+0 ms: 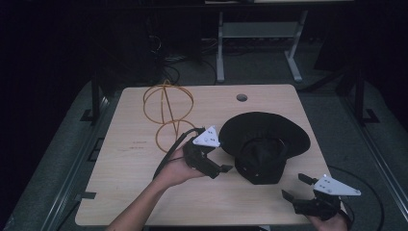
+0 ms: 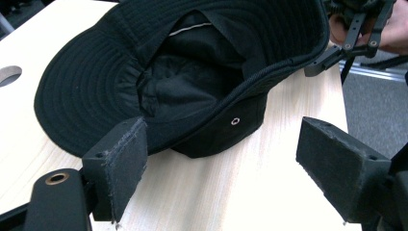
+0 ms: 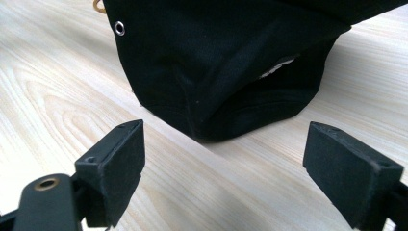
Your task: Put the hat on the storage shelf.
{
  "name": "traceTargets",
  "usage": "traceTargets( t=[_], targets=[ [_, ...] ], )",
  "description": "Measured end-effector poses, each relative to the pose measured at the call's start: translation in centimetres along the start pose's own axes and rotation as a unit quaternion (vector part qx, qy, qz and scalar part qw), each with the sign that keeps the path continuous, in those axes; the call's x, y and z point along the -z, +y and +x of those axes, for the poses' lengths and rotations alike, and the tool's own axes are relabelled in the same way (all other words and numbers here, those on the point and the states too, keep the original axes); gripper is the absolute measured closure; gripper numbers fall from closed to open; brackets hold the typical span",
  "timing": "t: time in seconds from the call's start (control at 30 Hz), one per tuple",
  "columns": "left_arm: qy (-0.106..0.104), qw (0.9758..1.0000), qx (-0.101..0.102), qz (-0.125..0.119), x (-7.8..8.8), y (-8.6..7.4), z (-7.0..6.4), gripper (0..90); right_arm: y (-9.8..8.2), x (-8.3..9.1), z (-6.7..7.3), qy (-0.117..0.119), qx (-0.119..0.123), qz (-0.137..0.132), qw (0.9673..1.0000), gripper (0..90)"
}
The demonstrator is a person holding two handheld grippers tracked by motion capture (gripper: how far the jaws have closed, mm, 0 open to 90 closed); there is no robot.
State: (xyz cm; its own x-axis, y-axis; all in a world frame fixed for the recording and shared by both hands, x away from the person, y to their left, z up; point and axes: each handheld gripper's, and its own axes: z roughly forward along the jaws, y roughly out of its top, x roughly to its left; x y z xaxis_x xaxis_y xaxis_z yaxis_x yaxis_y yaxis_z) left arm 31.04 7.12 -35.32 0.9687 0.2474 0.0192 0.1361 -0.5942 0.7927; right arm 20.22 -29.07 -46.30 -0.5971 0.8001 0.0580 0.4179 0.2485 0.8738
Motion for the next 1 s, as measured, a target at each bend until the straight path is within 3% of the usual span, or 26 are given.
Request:
traceTargets(
  t=[0.1, 0.37, 0.47, 0.6, 0.83, 1.0],
  targets=[
    [0.002, 0.9999, -0.007, 0.009, -0.3, 0.2, 0.0, 17.7, 0.0, -0.1, 0.1, 0.0, 0.0, 0.003, 1.0, 14.3],
    [-0.007, 0.9999, -0.008, 0.007, -1.3, 0.9, 0.6, 19.6, 0.0, -0.1, 0.1, 0.005, -0.003, 0.001, 1.0, 14.3],
    [-0.014, 0.9994, -0.019, 0.026, -2.4, 1.2, 0.9, 20.1, -0.1, -0.2, 0.0, 0.008, -0.004, 0.004, 1.0, 14.3],
    [-0.019, 0.9989, -0.017, 0.039, -3.3, 1.2, 1.2, 22.0, -0.2, -0.3, 0.0, 0.009, -0.002, 0.005, 0.9999, 14.3],
    [-0.022, 0.9975, -0.026, 0.062, -4.4, 1.3, 1.4, 42.3, -0.1, -0.1, 0.0, 0.008, -0.002, 0.002, 1.0, 14.2],
    [-0.018, 0.9968, -0.032, 0.071, -4.7, 1.2, 1.4, 50.4, -0.1, -0.2, 0.1, 0.009, 0.001, 0.002, 1.0, 14.3]
  ],
)
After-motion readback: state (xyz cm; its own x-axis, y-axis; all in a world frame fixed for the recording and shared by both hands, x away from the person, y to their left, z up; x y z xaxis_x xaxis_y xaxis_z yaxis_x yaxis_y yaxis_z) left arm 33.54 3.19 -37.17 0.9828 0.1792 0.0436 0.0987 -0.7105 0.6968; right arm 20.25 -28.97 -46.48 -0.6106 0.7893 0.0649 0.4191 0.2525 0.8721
